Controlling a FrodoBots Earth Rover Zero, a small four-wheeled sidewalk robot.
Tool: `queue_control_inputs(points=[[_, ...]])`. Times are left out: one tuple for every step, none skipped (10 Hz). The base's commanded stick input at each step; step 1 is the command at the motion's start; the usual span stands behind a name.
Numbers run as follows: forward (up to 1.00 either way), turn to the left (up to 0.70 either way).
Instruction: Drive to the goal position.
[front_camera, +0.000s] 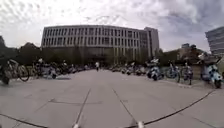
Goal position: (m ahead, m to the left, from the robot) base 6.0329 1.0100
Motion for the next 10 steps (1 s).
queue_control_inputs(points=[[0.70,0.00],[0.70,0.00],[0.70,0.00],[0.70,0.00],[0.70,0.00],[0.70,0.00],[0.70,0.02],[0.70,0.08],[0.70,0.14],[0.70,0.12]])
